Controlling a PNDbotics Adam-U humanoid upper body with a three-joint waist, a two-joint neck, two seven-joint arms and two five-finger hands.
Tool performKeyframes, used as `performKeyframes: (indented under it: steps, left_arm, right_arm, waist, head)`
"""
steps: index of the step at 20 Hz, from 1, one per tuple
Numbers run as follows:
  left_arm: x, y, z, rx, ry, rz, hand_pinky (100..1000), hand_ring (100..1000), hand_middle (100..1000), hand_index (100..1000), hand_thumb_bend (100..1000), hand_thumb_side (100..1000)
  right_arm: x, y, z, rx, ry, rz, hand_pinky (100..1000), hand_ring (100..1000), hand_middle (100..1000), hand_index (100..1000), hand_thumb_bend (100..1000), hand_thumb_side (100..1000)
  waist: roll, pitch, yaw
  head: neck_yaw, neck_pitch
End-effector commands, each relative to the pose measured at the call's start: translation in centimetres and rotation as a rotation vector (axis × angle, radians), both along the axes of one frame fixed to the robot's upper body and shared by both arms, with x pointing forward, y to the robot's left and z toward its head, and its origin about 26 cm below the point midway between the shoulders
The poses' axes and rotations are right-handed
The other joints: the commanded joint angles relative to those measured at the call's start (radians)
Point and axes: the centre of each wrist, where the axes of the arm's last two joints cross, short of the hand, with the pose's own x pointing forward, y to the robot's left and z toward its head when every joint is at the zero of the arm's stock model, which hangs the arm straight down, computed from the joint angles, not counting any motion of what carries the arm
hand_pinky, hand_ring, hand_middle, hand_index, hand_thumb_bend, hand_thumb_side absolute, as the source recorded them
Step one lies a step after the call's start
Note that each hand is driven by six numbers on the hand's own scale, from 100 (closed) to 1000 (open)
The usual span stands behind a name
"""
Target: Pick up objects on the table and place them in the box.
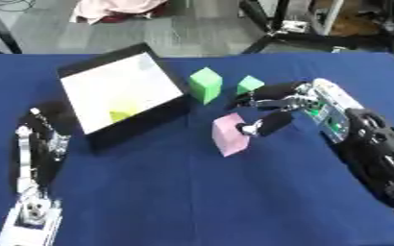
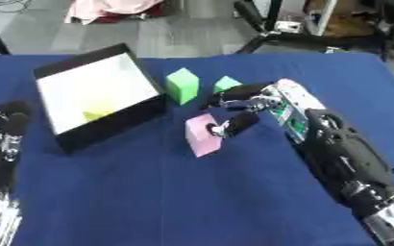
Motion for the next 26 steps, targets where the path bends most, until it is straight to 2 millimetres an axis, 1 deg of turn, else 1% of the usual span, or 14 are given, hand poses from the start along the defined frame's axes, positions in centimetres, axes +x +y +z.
performKeyframes:
  steps: [1, 4, 5, 6, 7, 8, 9, 11, 14, 19, 21, 24, 25, 26]
  left_arm:
    - [0.1, 0.2, 0.7, 0.012, -0.023, -0.003, 756, 702, 602, 690, 830, 771]
    - [0.1, 0.2, 0.7, 0.012, -0.023, -0.003, 756, 702, 602, 690, 830, 771]
    - [0.1, 0.2, 0.7, 0.012, -0.023, -0.003, 756, 702, 602, 690, 830, 771]
    - [0.1, 0.2, 0.7, 0.012, -0.023, -0.003, 756, 703, 602, 690, 830, 771]
    - [0.1, 0.2, 0.6, 0.012, -0.023, -0.003, 756, 703, 602, 690, 830, 771]
    - [0.1, 0.2, 0.6, 0.011, -0.023, -0.003, 756, 703, 601, 690, 829, 771]
    - [0.1, 0.2, 0.6, 0.011, -0.023, -0.003, 755, 703, 601, 690, 829, 771]
    - [0.1, 0.2, 0.7, 0.01, -0.024, -0.002, 755, 703, 601, 690, 830, 771]
    - [0.1, 0.2, 0.6, 0.01, -0.024, 0.0, 755, 703, 601, 690, 829, 771]
    - [0.1, 0.2, 0.6, 0.008, -0.024, -0.003, 755, 703, 601, 690, 828, 771]
    - [0.1, 0.1, 0.7, 0.006, -0.025, -0.007, 755, 703, 601, 690, 829, 772]
    - [0.1, -0.1, 0.7, 0.002, -0.028, -0.014, 755, 703, 601, 690, 828, 772]
    - [0.1, -0.1, 0.7, 0.001, -0.028, -0.016, 755, 704, 601, 690, 829, 772]
    - [0.1, -0.2, 0.7, 0.002, -0.028, -0.018, 755, 704, 601, 690, 829, 772]
  right_arm:
    - [0.3, -0.1, 0.6, -0.091, 0.012, 0.106, 958, 972, 922, 983, 100, 762]
    - [0.2, 0.1, 0.6, -0.088, -0.008, 0.117, 947, 951, 852, 949, 100, 623]
    - [0.2, 0.2, 0.7, -0.083, -0.019, 0.122, 938, 937, 818, 928, 100, 557]
    - [0.2, 0.2, 0.7, -0.075, -0.03, 0.124, 926, 917, 761, 882, 100, 433]
    - [0.3, 0.3, 0.9, -0.057, -0.046, 0.121, 918, 903, 725, 839, 100, 348]
    - [0.3, 0.3, 1.0, -0.032, -0.062, 0.115, 914, 895, 705, 813, 100, 340]
    - [0.3, 0.3, 1.2, -0.001, -0.081, 0.108, 903, 873, 644, 751, 100, 315]
    - [0.3, 0.4, 1.9, 0.061, -0.121, 0.098, 894, 853, 588, 699, 100, 280]
    - [0.2, 0.6, 4.1, 0.181, -0.184, 0.091, 891, 848, 577, 688, 100, 250]
    - [0.3, 1.8, 9.3, 0.377, -0.264, 0.08, 886, 841, 570, 681, 100, 214]
    - [0.7, 2.3, 10.3, 0.421, -0.271, 0.062, 884, 838, 567, 679, 100, 209]
    - [1.4, 3.2, 10.6, 0.448, -0.264, 0.041, 886, 844, 583, 702, 100, 211]
    - [1.5, 3.4, 10.4, 0.431, -0.255, 0.05, 893, 860, 649, 777, 100, 218]
    - [1.5, 3.5, 10.1, 0.4, -0.239, 0.065, 899, 872, 698, 825, 100, 224]
  waist:
    - [0.0, -0.003, 0.0]
    - [0.0, -0.004, 0.0]
    - [0.0, -0.004, 0.0]
    - [0.0, -0.004, 0.0]
    - [0.0, -0.005, 0.0]
    - [0.0, -0.005, 0.0]
    - [0.0, -0.005, 0.0]
    - [0.0, -0.006, 0.0]
    - [0.0, -0.008, -0.001]
    - [0.002, -0.012, 0.001]
    - [0.004, -0.013, 0.005]
    - [0.007, -0.013, 0.013]
    - [0.006, -0.013, 0.014]
    - [0.005, -0.013, 0.015]
  head:
    - [-0.003, -0.002]
    - [-0.004, -0.002]
    - [-0.005, -0.002]
    - [-0.005, -0.002]
    - [-0.005, -0.002]
    - [-0.005, -0.002]
    - [-0.005, -0.002]
    - [-0.004, -0.002]
    - [-0.002, -0.002]
    - [-0.004, -0.002]
    - [-0.009, -0.002]
    - [-0.014, -0.002]
    - [-0.015, -0.002]
    - [-0.014, -0.002]
